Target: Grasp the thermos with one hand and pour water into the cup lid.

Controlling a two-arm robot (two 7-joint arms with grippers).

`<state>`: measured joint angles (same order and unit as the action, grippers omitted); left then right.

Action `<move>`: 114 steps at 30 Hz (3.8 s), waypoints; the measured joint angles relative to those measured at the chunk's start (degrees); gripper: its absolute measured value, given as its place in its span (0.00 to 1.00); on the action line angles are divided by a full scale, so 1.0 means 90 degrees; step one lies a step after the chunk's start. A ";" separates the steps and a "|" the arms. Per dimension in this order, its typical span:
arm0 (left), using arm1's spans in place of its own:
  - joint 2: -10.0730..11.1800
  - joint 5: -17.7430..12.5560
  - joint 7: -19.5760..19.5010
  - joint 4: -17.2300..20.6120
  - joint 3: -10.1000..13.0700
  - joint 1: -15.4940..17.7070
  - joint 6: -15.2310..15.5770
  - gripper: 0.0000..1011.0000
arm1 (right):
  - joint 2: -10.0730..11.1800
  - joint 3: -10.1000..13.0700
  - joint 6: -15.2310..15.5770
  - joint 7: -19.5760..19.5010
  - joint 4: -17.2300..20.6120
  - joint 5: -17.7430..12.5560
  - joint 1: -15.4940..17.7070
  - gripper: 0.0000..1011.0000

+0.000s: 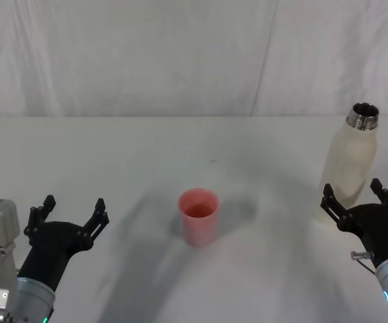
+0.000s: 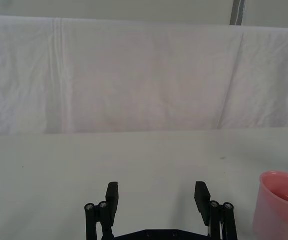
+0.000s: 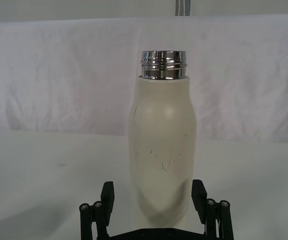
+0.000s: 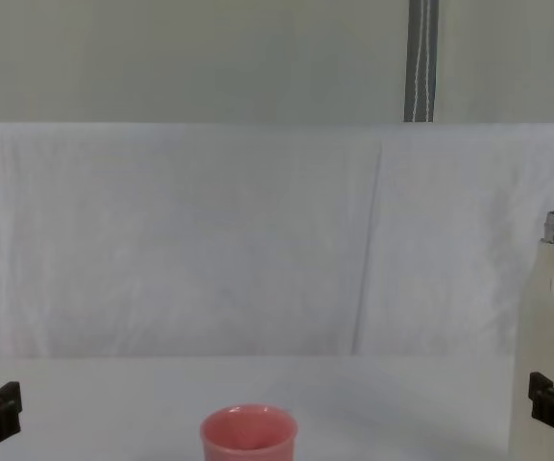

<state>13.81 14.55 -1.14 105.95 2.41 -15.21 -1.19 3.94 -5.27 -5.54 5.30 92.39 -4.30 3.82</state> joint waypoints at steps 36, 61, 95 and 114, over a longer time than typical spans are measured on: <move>0.0000 0.0000 0.0000 0.0000 0.0000 0.0000 0.0000 0.99 | 0.0029 0.0009 -0.0018 0.0162 -0.0789 -0.0022 -0.0705 0.99; 0.0000 0.0000 0.0000 0.0000 0.0000 0.0000 0.0000 0.99 | 0.0033 -0.0019 0.0008 0.0176 -0.1207 -0.0044 -0.1062 0.99; 0.0000 0.0000 0.0000 0.0000 0.0000 0.0000 0.0000 0.99 | 0.0033 -0.0025 -0.0003 0.0191 -0.1291 -0.0053 -0.1143 0.94; 0.0000 0.0000 0.0000 0.0000 0.0000 0.0000 0.0000 0.99 | 0.0179 -0.0088 0.0021 0.0303 -0.1115 -0.0028 -0.1252 0.94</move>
<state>13.81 14.54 -1.14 105.95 2.41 -15.21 -1.19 5.55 -6.06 -5.35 8.03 82.36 -4.55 -7.45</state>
